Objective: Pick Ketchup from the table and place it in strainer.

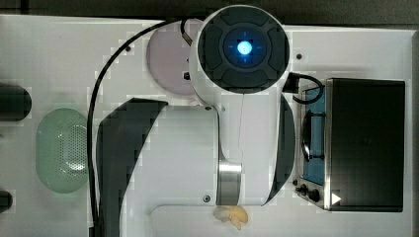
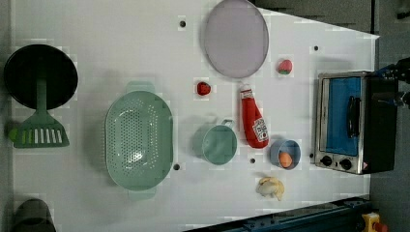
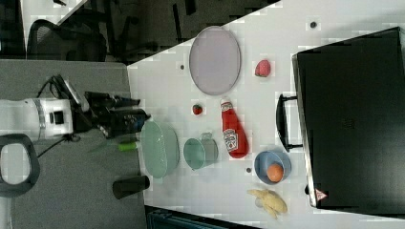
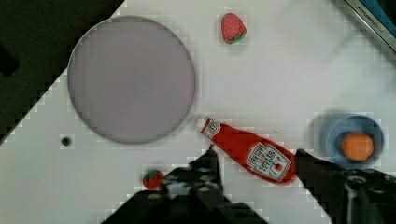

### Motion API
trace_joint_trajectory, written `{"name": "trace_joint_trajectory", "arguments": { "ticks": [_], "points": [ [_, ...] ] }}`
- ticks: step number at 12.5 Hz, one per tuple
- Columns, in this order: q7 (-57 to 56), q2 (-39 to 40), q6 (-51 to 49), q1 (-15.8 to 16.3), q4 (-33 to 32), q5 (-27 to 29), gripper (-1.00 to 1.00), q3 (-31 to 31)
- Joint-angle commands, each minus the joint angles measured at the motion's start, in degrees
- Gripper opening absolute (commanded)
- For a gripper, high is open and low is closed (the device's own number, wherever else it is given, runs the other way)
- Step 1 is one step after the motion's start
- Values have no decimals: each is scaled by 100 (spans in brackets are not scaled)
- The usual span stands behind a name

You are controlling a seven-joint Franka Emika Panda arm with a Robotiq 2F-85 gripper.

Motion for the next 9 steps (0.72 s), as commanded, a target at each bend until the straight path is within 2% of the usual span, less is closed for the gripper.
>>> {"name": "trace_joint_trajectory", "arguments": {
  "ticks": [1,3,6,9],
  "points": [
    [-18,-1518,-1297,-593,-721,92,59,244],
    [-45,-1472,-1284,-587,-807,92,99,278],
    [-500,-1246,-1030,-575,-1096,92,100,425],
    [-1104,-855,-316,-562,-1482,92,100,575]
  ]
}}
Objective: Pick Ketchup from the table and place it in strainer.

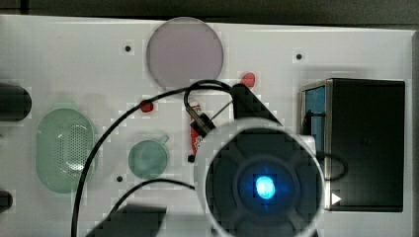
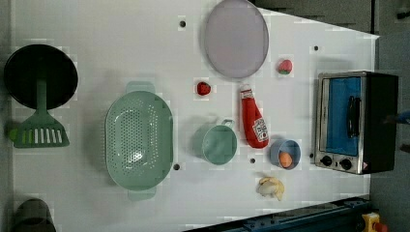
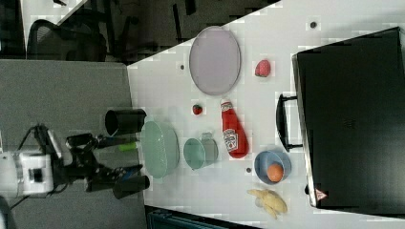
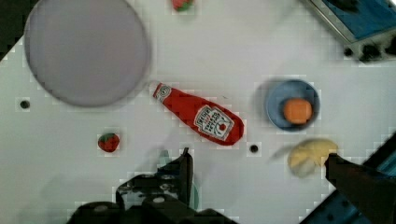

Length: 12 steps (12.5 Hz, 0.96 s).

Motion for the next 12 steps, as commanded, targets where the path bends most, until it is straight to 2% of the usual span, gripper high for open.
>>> {"name": "trace_joint_trajectory", "arguments": {
  "ticks": [1,7,12],
  "points": [
    [-951,794,494,-19,-617,53,100,249],
    [-3088,1725,2419,2,-1484,51,100,385],
    [-4825,2498,3572,29,-1885,48,100,386]
  ]
}}
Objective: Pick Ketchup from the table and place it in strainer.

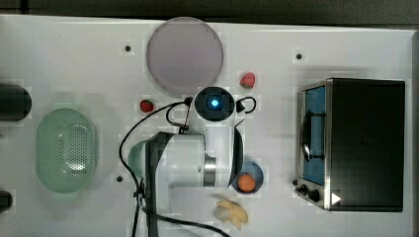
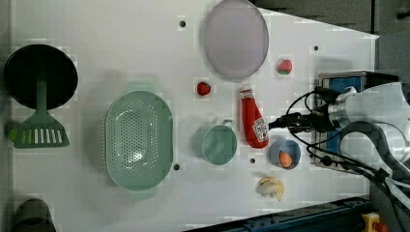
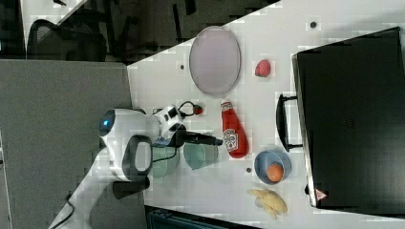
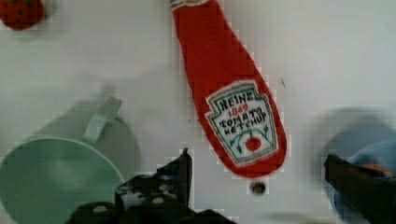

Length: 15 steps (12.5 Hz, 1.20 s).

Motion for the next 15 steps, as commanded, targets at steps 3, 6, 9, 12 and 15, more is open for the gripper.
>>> {"name": "trace_joint_trajectory", "arguments": {
  "ticks": [3,6,9,12,15],
  "points": [
    [-1572,406,1102,21,-100,-145,100,27],
    [-1577,845,1439,25,-115,-445,100,30],
    [-1575,1226,1695,26,-116,-445,100,19],
    [-1575,1505,2096,26,-129,-449,100,12],
    [-1574,1565,2094,37,-97,-449,70,22]
  ]
}}
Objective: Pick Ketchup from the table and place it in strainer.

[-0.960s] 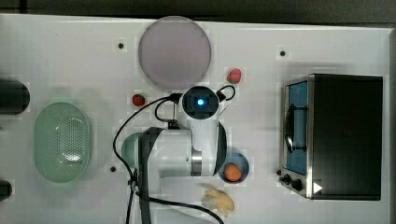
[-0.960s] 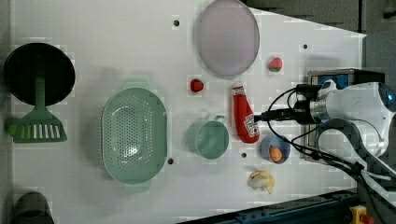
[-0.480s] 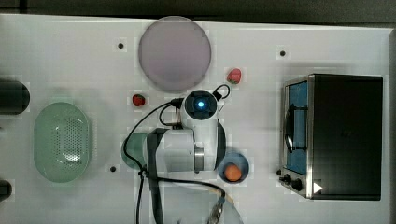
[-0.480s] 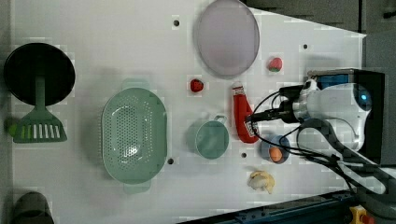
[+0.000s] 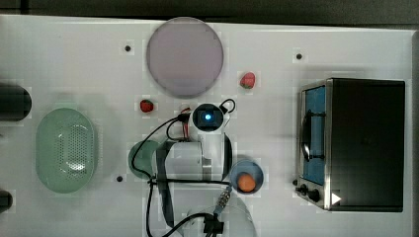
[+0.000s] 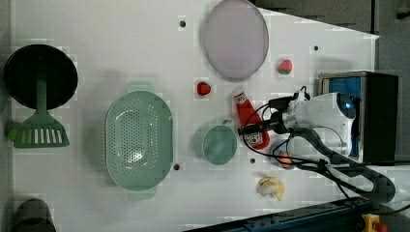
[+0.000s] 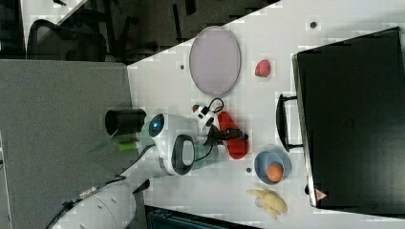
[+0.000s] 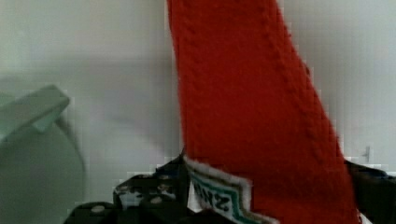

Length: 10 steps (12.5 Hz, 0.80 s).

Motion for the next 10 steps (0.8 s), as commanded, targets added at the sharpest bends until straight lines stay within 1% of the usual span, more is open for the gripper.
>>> {"name": "trace_joint_trajectory", "arguments": {
  "ticks": [1,2,4,5,8,10],
  "points": [
    [-231,-202,65,-23,156,-62,45,-18],
    [-229,-231,58,-32,176,-62,25,-19],
    [-232,-417,-114,-42,222,-62,25,-33],
    [-212,-645,-354,-45,229,-62,25,-26],
    [-144,-1701,-1316,-8,342,-60,25,160],
    [-53,-2414,-1976,36,569,-57,25,344]
  ]
}}
